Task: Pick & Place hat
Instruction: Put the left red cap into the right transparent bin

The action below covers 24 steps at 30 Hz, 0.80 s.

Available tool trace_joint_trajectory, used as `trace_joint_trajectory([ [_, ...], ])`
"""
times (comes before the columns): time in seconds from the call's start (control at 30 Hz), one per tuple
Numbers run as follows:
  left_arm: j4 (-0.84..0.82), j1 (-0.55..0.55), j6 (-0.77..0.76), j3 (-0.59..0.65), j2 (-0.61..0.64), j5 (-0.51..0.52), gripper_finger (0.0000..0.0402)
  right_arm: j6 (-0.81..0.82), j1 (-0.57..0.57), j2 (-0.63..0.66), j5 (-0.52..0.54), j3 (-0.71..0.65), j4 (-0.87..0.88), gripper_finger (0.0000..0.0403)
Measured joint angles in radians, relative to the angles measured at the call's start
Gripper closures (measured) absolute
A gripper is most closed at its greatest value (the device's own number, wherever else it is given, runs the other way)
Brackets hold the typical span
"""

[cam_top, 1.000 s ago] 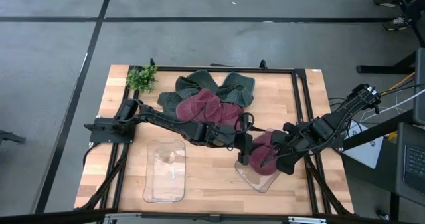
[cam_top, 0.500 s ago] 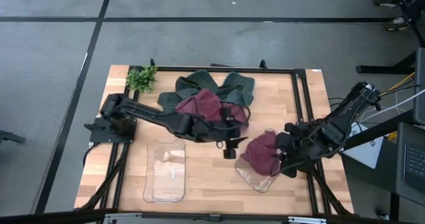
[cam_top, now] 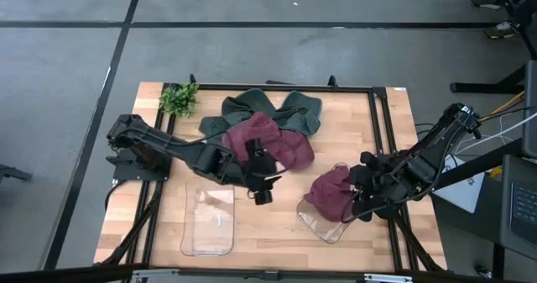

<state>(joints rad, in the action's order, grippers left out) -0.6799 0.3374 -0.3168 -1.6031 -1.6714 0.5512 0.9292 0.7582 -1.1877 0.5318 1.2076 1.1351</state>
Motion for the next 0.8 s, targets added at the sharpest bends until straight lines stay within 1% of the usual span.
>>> trace_joint_trajectory([
  [0.13, 0.01, 0.024, -0.099, 0.085, 0.066, 0.06, 0.0181, -0.062, 0.0, 0.0, -0.001, 0.0, -0.015, 0.0246],
  [0.27, 0.008, 0.026, -0.212, 0.156, 0.124, 0.095, 0.0181, -0.204, -0.006, 0.0, 0.0, 0.0, -0.035, 0.0246],
  [0.33, 0.006, 0.015, -0.259, 0.187, 0.144, 0.107, 0.0181, -0.254, -0.014, 0.0, 0.002, 0.0, -0.048, 0.0246],
  [0.4, 0.002, -0.004, -0.295, 0.21, 0.154, 0.107, 0.0181, -0.289, -0.029, 0.0, 0.025, 0.0, -0.049, 0.0246],
  [0.5, 0.001, -0.039, -0.317, 0.226, 0.155, 0.102, 0.0181, -0.331, -0.074, 0.0, 0.05, 0.0, -0.05, 0.0246],
  [0.6, 0.012, -0.077, -0.311, 0.24, 0.155, 0.07, 0.0181, -0.386, -0.135, 0.0, 0.045, 0.0, -0.052, 0.0246],
  [0.73, 0.017, -0.148, -0.28, 0.255, 0.155, -0.007, 0.0181, -0.452, -0.221, 0.0, -0.036, 0.0, -0.085, 0.0246],
  [0.8, 0.017, -0.192, -0.244, 0.256, 0.155, -0.055, 0.0181, -0.473, -0.254, 0.0, -0.056, 0.0, -0.096, 0.0246],
])
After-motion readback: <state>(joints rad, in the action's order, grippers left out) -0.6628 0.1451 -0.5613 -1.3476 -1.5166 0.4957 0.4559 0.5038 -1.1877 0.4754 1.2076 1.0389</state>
